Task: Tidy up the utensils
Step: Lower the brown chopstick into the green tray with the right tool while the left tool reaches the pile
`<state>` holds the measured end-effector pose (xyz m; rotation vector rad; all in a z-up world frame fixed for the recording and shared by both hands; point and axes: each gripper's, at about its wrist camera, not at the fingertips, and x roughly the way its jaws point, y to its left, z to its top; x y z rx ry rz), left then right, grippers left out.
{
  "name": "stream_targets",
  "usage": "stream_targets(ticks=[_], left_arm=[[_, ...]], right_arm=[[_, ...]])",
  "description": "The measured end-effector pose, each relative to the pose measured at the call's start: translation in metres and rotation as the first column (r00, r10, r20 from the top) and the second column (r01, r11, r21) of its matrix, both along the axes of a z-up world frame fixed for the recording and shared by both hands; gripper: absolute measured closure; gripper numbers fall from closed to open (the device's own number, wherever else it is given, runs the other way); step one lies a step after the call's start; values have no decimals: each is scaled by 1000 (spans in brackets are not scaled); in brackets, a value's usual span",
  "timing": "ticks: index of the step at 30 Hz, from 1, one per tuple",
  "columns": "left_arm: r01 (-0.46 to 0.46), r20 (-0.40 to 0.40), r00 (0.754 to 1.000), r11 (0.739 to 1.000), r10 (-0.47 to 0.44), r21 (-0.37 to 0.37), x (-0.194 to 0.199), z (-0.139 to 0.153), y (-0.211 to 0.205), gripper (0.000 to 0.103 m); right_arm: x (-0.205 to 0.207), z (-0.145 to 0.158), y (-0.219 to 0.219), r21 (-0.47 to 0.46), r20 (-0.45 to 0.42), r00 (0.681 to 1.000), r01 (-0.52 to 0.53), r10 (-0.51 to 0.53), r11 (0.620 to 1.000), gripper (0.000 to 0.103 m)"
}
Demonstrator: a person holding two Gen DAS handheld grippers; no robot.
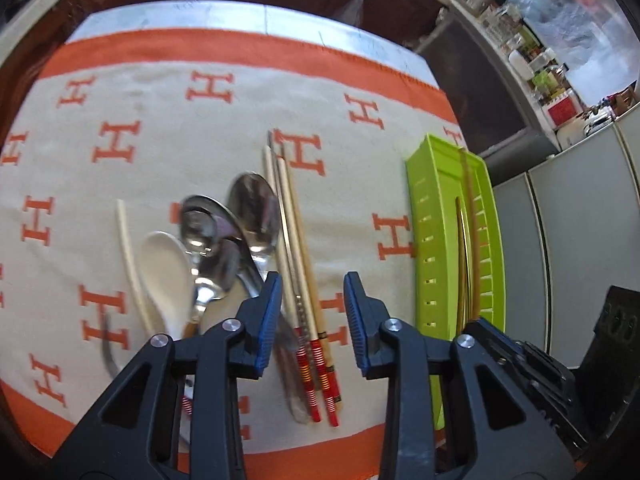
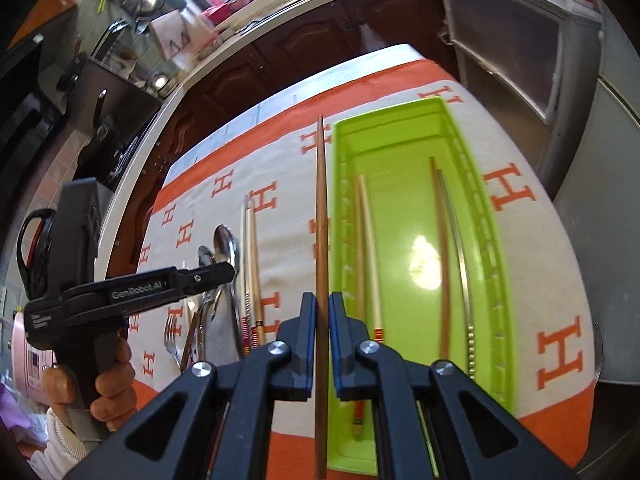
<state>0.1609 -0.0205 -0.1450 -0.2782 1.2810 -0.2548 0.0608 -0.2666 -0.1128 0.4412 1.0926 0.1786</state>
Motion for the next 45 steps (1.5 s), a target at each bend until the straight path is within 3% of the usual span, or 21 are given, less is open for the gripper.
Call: stream_targets(ticks=[6,21,30,45], left_arm=[[2,-75,997,999,1,32,9,-26,-25,79],[0,-116,993,996,10,88,13,-45,-42,79],[12,-104,995,994,-1,109,14,-47,-52,79],[-2,-41,999,985,9,172,18,-47,-59,79]], right_arm=[[-5,-5,-18,14,-3,999,35,-35,999,97],[-11,-13,-35,4,-21,998,52,-52,999,97],[-13,-17,-38,-59,-48,997,60,-63,996,96],[-16,-15,-37,-65,-38,997,60,-63,996,96]])
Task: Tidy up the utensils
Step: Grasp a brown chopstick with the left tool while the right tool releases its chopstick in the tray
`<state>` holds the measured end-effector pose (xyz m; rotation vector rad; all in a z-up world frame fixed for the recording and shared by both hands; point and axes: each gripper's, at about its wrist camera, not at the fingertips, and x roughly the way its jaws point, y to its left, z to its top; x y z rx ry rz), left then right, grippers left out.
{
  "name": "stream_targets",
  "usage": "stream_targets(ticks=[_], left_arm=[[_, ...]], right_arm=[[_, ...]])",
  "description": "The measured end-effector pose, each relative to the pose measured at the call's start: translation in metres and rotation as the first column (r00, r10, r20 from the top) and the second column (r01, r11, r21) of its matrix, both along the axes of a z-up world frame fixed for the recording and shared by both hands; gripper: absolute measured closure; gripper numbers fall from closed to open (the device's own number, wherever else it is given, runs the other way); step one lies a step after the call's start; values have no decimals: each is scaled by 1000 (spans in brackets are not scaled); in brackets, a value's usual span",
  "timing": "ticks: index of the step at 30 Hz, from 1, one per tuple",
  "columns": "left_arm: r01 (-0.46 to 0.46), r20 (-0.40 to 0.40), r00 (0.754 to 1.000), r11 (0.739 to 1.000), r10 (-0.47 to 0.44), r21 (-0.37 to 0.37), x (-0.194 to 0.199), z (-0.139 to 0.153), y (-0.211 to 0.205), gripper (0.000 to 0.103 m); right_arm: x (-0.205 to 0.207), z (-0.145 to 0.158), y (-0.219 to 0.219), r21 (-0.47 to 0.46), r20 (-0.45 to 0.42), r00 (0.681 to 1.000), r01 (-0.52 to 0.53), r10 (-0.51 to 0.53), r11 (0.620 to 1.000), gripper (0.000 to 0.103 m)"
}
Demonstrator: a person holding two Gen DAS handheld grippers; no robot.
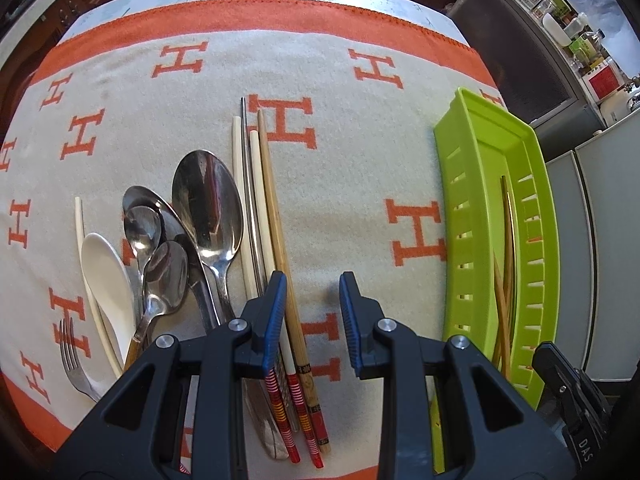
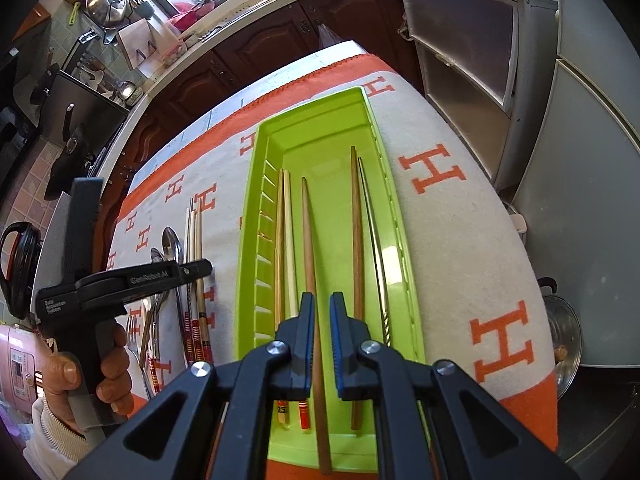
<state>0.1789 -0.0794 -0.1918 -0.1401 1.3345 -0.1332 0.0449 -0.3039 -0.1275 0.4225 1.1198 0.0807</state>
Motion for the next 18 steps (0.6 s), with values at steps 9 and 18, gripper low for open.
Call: stream_targets(ticks=[9,18], left_arm=[[9,8,1000,998,-9,54,2,-7,-7,93],[6,-14,1000,999,-5,48,-10,1,-10,99]], right_arm=[[-2,-1,-4,1,5,1000,7,-7,1000,96],[-11,-3,0,38,-21,998,-59,60,998,96]])
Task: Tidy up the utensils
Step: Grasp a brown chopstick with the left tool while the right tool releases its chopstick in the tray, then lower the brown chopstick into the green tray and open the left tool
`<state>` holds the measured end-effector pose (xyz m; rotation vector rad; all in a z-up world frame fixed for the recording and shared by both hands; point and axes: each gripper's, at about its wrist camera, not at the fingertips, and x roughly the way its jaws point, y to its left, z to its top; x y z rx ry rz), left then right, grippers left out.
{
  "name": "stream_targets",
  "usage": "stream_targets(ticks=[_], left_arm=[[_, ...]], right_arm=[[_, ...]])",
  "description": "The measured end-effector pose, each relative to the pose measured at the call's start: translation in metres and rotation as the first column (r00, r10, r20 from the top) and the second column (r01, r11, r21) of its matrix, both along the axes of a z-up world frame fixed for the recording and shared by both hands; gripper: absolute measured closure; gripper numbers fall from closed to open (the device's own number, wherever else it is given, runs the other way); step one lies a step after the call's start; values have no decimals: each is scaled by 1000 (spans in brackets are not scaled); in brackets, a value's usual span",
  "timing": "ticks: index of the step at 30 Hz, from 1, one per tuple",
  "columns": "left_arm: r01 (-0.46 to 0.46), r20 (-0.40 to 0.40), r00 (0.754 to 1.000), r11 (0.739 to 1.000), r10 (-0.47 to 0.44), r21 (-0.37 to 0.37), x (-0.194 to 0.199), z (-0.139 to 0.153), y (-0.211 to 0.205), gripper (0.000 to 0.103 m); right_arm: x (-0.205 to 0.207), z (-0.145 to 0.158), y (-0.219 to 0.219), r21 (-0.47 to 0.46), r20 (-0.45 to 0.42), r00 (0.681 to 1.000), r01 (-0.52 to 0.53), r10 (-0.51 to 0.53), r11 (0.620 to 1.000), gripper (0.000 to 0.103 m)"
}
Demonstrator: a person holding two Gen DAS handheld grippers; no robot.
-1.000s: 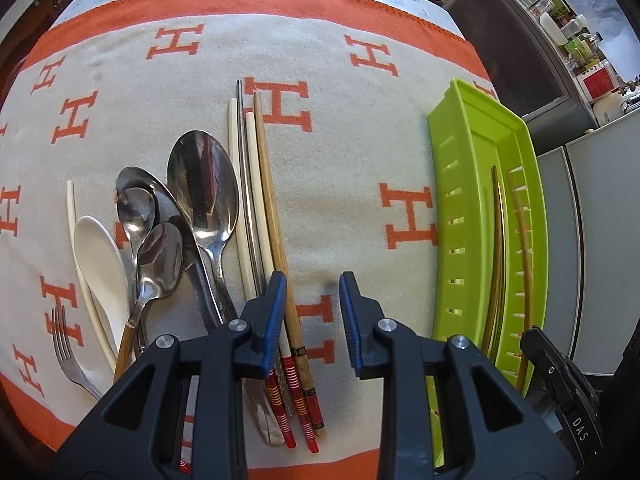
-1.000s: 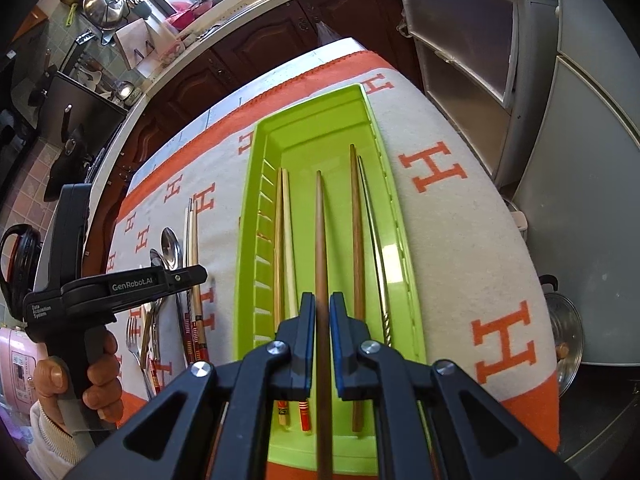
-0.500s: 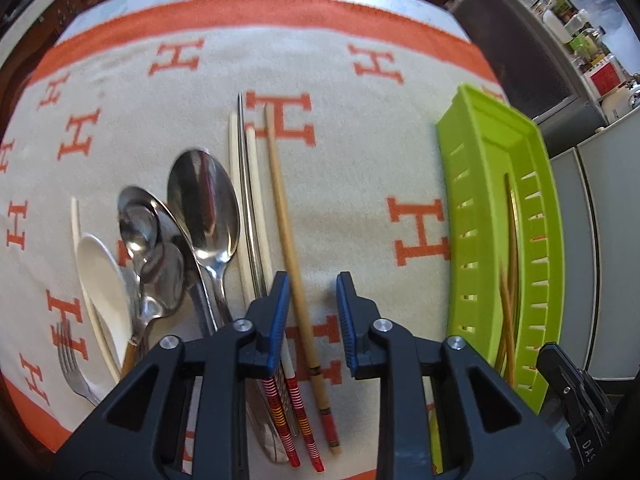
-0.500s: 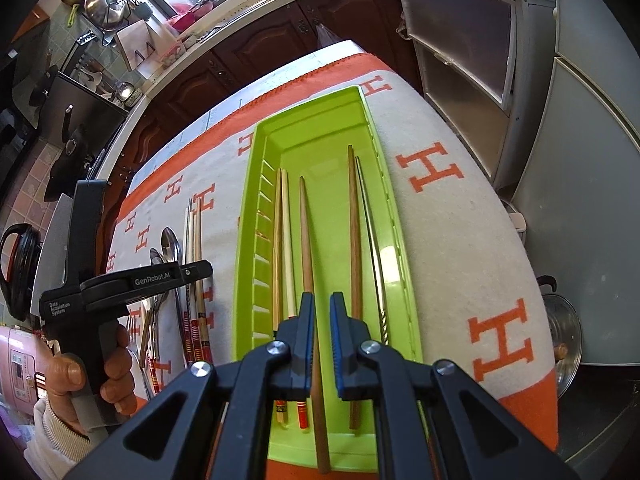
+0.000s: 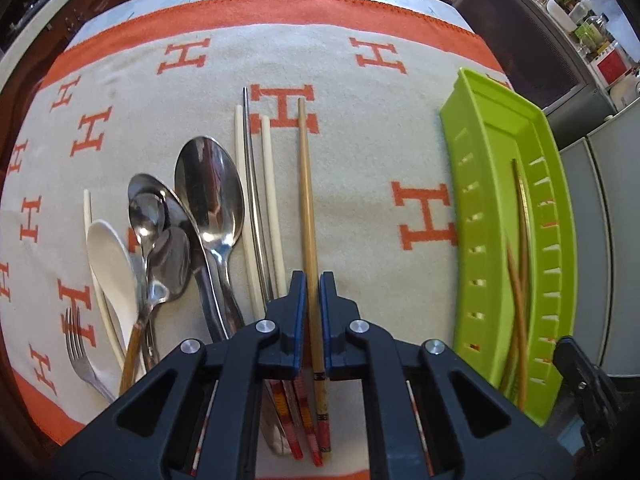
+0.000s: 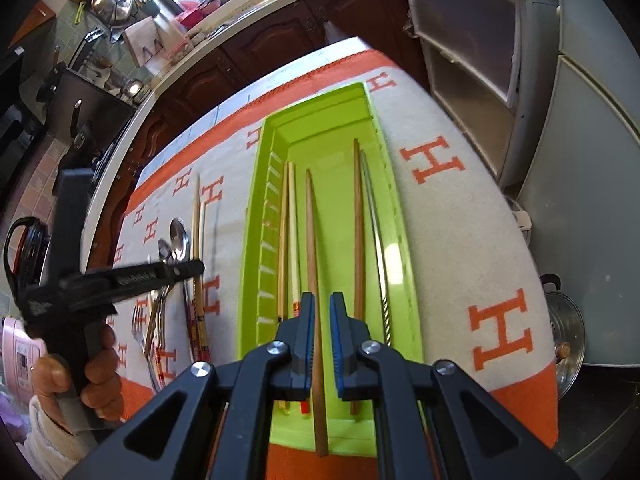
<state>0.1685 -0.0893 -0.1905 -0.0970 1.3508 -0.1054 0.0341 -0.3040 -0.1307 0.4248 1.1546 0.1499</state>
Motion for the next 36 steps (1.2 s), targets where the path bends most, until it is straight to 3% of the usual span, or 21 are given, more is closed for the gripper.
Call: stream_targets(ticks=[10,14,18,22,23,31,36], left_arm=[[96,50,995,979,-88,-183,-22,73,-20,99],[150,54,988,964,-142,-221,-26,89,-45,99],[179,42,984,955,-174,-236,-25,90,-66,99],[184,33,983,954,-182,-237,-22,87,-79,99],[185,31,983,954,-183,-237,-22,85,-80,99],[181,-2,982,956,-186,-233,-18,67,-91,99],[220,10,975,962,-222,-160,-24,64,-96,98]], right_arm=[[-10,-14,6,31,-43,996,-73,74,997,96],[-7,-15,1,13,-2,1000,-31,31,999,96],[2,-18,-17,68,8,997,79,-80,995,96],[-2,-5,-30,98,55,989,132,-138,986,73],[-3,-2,-31,93,67,987,141,-148,986,72],[-12,4,-46,87,62,976,201,-207,976,72],[-15,3,-46,79,60,977,198,-203,977,71]])
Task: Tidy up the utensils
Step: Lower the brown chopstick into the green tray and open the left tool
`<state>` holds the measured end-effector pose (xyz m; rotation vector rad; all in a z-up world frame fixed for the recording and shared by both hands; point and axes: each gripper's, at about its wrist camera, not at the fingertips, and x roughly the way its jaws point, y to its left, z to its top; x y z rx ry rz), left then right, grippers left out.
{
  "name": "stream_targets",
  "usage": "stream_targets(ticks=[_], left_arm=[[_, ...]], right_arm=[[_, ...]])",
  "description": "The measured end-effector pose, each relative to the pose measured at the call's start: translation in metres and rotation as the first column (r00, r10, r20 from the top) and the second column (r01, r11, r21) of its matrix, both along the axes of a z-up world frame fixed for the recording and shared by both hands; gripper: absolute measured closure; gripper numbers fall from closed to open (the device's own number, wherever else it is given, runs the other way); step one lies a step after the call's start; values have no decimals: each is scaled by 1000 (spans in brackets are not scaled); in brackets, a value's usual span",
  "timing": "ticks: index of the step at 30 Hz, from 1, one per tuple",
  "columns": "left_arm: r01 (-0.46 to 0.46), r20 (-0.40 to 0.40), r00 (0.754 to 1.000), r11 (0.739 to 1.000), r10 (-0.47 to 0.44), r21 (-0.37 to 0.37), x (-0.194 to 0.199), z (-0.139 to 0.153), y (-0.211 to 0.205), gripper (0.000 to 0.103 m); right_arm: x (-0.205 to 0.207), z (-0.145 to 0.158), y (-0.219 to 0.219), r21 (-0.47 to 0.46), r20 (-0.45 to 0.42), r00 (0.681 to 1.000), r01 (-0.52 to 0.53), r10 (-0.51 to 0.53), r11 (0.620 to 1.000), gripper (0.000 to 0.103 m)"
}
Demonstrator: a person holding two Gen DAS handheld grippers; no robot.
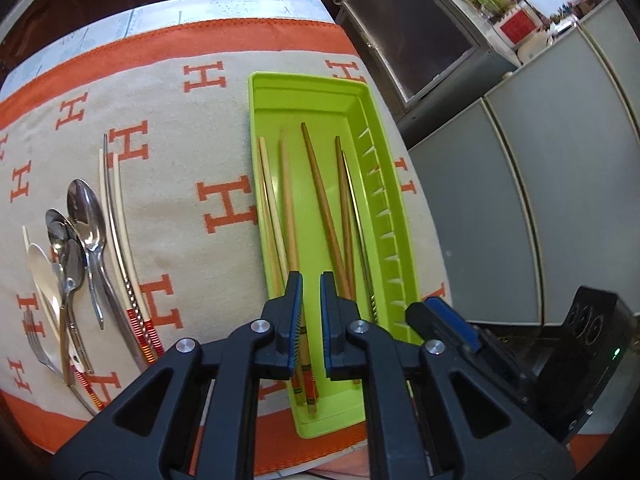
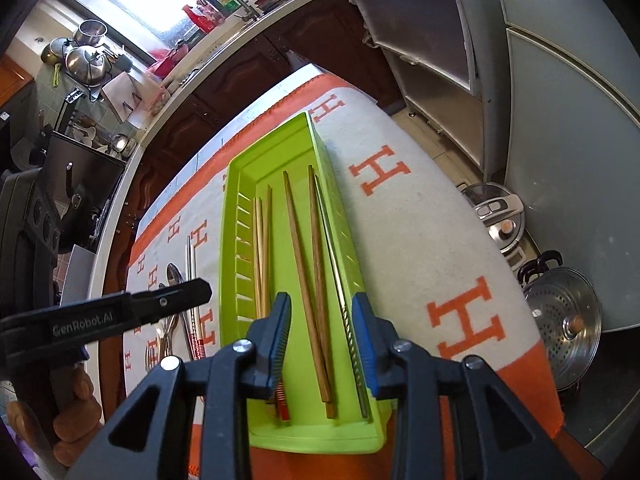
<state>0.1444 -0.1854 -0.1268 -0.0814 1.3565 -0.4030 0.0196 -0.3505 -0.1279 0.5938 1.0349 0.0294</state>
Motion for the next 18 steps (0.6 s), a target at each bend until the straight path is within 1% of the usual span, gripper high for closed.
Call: stream_targets(ticks=[1,6,7,12,15,18], left_arm=[[7,5,1000,1000,-7,12,-2,0,0,98],[18,24,1000,999,-19,45,-17,1,14,80],[17,31,999,998,-19,55,-21,1,18,79],[-4,81,997,995,-4,104,-38,3,46,78],[-33,147,989,990,12,137,-47,9,69,78],[-65,213,977,987,32,150,-55,15,92,78]], right_arm=[[-1,0,1,-1,2,1000,-2,2,1000,71],[-2,2,9,-9,3,1000,-30,30,1000,71],[-2,3,12,-13,2,999,-41,41,999,71],[-2,6,28,-38,5,997,-76,76,996,71],[-2,9,36,-48,12,995,-95,95,994,71],[-2,14,47,-60,21,992,-121,122,991,71]])
